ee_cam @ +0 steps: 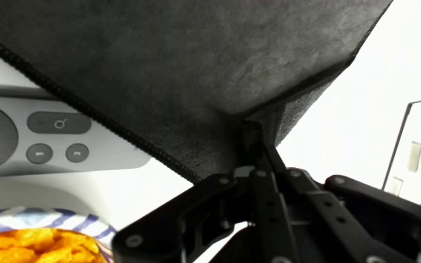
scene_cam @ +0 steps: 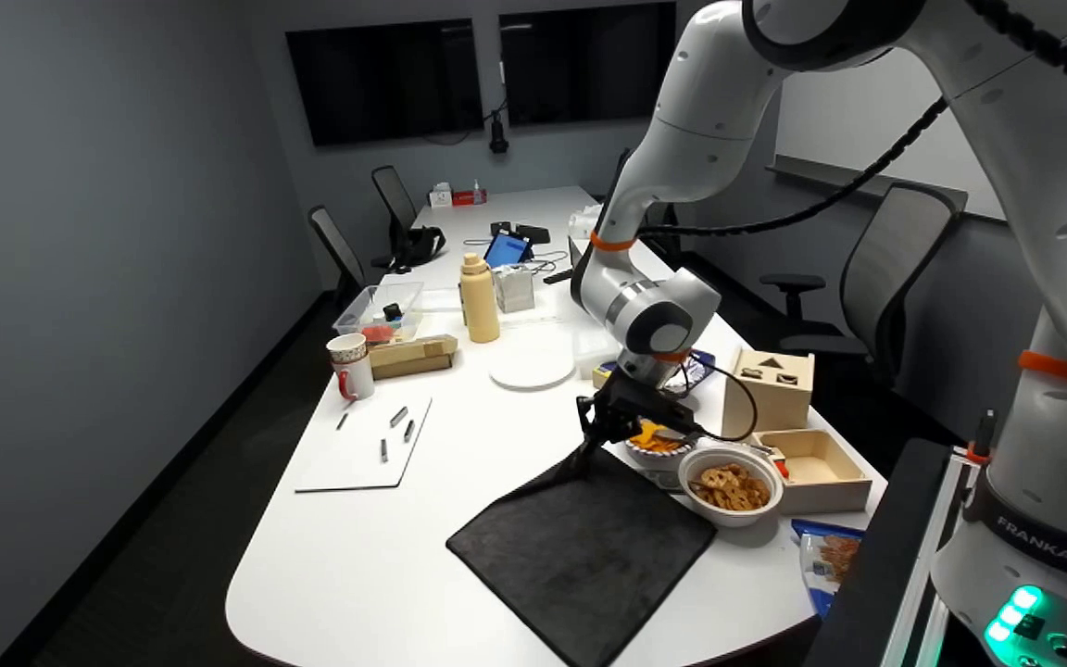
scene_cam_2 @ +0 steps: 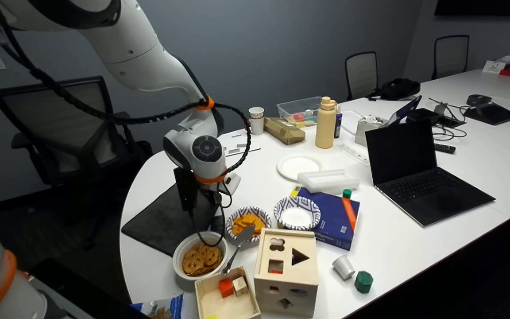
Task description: Fold the grey towel
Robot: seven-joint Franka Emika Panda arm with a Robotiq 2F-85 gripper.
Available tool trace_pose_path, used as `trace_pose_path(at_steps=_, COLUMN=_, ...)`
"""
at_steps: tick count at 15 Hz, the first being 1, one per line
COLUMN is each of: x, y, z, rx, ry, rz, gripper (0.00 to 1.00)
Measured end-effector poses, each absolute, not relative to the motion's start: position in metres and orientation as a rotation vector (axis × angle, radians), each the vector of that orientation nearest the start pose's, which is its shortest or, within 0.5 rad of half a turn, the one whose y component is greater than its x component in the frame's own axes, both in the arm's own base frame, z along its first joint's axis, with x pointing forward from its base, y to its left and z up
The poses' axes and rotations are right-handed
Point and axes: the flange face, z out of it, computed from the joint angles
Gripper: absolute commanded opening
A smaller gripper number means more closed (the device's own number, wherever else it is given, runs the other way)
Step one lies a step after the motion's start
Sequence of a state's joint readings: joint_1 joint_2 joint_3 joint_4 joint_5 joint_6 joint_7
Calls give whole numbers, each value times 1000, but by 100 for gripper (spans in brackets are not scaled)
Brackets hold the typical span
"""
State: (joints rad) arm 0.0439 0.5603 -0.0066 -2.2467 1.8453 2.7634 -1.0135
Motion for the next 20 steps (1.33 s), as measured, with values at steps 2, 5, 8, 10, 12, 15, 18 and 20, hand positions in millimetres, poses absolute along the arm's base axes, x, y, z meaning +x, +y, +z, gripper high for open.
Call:
trace_pose_path(at_steps=2, x=475, y=-28, z=105, rx=-2405, ry=919, rz=-344, gripper=1)
trace_pose_path(at_steps=5, x=462, y=-22, z=116, rx=-2369, ry=885, rz=-323, gripper=1)
trace_pose_path(at_steps=8, x=440, y=0, z=119, rx=-2366, ry=820, rz=-259, gripper=1)
trace_pose_path(at_steps=10, x=423, y=19, z=119, rx=-2367, ry=756, rz=-203, gripper=1)
trace_pose_path(at_steps=12, x=406, y=40, z=118, rx=-2368, ry=693, rz=-145, gripper=1)
trace_pose_path(at_steps=15, x=382, y=69, z=115, rx=-2370, ry=610, rz=-64, gripper=1)
trace_pose_path(at_steps=18, x=364, y=95, z=111, rx=-2375, ry=532, rz=2, gripper=1)
trace_pose_path(at_steps=20, x=357, y=107, z=110, rx=-2381, ry=491, rz=26, gripper=1)
